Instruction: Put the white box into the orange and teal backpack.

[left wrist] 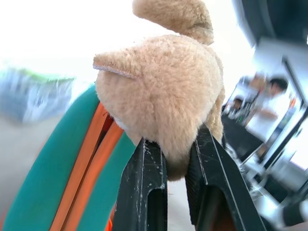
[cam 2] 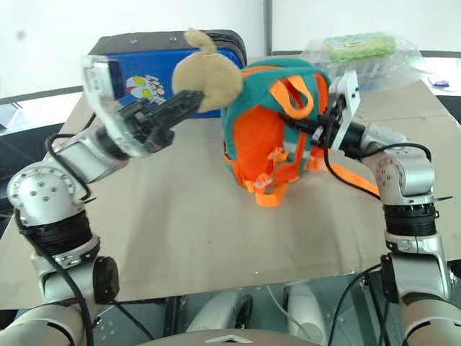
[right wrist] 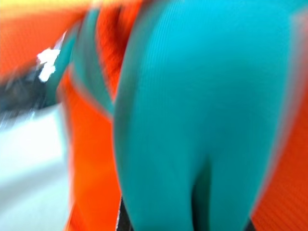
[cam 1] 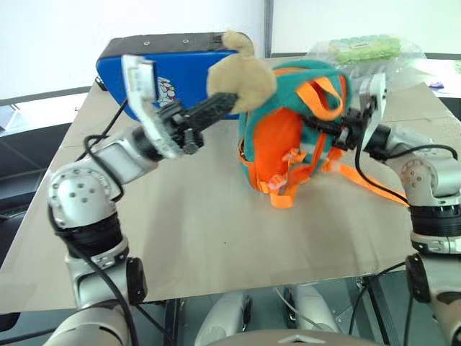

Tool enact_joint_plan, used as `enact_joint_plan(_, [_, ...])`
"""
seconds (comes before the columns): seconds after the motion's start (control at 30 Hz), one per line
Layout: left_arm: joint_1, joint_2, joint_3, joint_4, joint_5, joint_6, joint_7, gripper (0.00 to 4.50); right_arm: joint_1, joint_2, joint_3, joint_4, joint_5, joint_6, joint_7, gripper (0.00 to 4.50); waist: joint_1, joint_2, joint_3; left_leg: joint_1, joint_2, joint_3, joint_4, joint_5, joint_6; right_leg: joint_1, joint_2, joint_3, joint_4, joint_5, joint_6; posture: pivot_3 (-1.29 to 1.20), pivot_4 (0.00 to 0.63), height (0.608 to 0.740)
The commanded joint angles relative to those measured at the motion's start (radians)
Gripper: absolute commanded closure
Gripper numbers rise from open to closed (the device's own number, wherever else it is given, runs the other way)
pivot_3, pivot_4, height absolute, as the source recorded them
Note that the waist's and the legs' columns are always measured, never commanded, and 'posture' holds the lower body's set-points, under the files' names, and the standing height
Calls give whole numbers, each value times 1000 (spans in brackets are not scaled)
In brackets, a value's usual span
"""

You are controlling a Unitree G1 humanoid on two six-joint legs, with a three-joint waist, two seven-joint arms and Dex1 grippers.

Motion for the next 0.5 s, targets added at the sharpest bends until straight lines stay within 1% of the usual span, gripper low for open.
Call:
enact_joint_plan(0.03, [245, 26, 72, -25, 44, -20, 48, 4487, -33, 29, -180, 40, 78, 57, -200, 4500, -7, 0, 0, 0, 0, 0, 0, 0, 0, 0, 0, 0, 0, 0, 0, 0, 150, 739])
enact_joint_plan(0.1, [394, -21, 41, -7, 120, -58, 90, 4487, -55, 57, -240, 60, 122, 75, -292, 4500, -6, 1, -1, 1, 0, 1, -1, 0, 0, 0, 0, 0, 0, 0, 0, 0, 150, 739])
enact_joint_plan(0.13, [428, -34, 31, -3, 140, -77, 99, 4487, -61, 63, -255, 66, 136, 81, -320, 4500, -4, 1, 0, 1, 0, 1, -2, 0, 0, 0, 0, 0, -2, 0, 0, 0, 150, 739])
enact_joint_plan(0.2, [498, -65, -32, 28, 253, -141, 107, 4487, -79, 67, -291, 89, 160, 90, -385, 4500, 6, 0, -1, 1, 0, 1, -2, 0, 0, 1, 0, -1, -1, 0, 0, 0, 150, 739])
enact_joint_plan(0.27, [543, -85, -104, 37, 326, -170, 99, 4487, -93, 61, -307, 110, 173, 93, -434, 4500, 23, 0, -1, 2, -1, 1, -1, 0, 0, 1, -1, -1, 0, 2, -3, 0, 150, 739])
enact_joint_plan(0.37, [508, -156, -212, 82, 426, -218, 167, 4487, -93, 53, -309, 103, 195, 99, -462, 4500, 34, 1, -3, 6, -1, 2, -2, 0, 0, 5, -1, 0, 1, 2, -3, 0, 150, 739])
enact_joint_plan(0.4, [483, -181, -240, 103, 462, -239, 189, 4487, -90, 49, -306, 97, 198, 99, -463, 4500, 34, 1, -3, 10, -1, 3, -4, 0, 0, 9, -1, 1, -1, 2, -3, 0, 150, 739])
enact_joint_plan(0.5, [400, -234, -291, 161, 547, -294, 227, 4487, -80, 35, -293, 75, 191, 91, -475, 4500, 43, 1, -3, 13, -1, 3, -5, 0, 0, 11, -1, 2, -1, 2, -3, 0, 150, 739])
